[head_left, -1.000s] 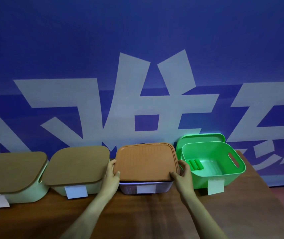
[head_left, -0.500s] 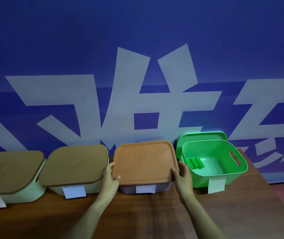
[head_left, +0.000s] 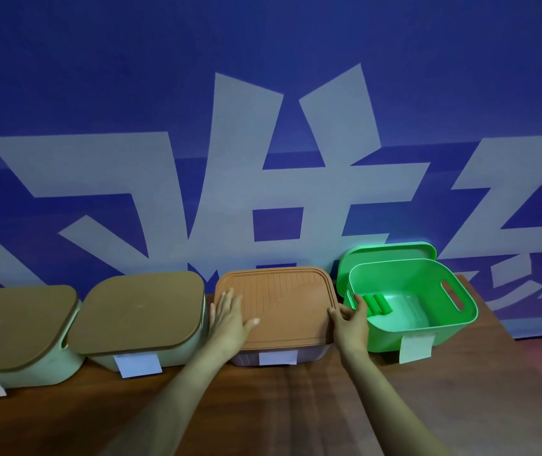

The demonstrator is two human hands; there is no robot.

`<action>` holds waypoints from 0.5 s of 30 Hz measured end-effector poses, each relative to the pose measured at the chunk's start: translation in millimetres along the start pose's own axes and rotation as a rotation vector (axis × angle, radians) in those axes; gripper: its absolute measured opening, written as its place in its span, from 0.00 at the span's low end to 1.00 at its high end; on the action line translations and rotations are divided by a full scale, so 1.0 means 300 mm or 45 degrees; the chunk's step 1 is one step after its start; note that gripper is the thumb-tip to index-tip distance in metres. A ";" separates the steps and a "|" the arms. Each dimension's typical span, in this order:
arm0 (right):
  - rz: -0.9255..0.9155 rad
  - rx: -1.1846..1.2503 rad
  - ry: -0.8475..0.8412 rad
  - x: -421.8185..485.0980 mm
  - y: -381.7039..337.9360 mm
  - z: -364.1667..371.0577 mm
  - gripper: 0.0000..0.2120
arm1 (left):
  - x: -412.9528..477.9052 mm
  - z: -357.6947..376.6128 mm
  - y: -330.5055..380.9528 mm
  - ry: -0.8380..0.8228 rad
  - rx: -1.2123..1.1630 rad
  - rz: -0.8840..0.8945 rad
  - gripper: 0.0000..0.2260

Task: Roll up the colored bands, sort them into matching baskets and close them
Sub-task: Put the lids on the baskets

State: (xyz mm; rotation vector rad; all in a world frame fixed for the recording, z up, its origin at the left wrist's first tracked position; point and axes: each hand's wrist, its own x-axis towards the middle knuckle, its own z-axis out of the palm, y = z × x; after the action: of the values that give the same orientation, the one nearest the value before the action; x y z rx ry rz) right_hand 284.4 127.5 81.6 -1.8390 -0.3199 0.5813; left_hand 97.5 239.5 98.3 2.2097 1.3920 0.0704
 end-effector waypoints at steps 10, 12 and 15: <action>-0.080 -0.640 -0.195 0.102 -0.085 0.061 0.19 | 0.084 -0.003 0.074 -0.004 0.197 0.100 0.40; -0.065 -0.645 -0.262 0.118 -0.117 0.082 0.21 | 0.102 -0.004 0.076 -0.037 0.182 0.094 0.45; 0.012 -0.583 -0.250 0.166 -0.146 0.105 0.19 | 0.119 -0.009 0.055 -0.115 0.115 0.085 0.50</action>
State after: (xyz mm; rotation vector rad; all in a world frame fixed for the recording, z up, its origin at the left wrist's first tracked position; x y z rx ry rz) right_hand 312.4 191.9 103.2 -2.2245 -0.6156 0.7420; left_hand 127.1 265.4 100.1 2.3032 1.2961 -0.0692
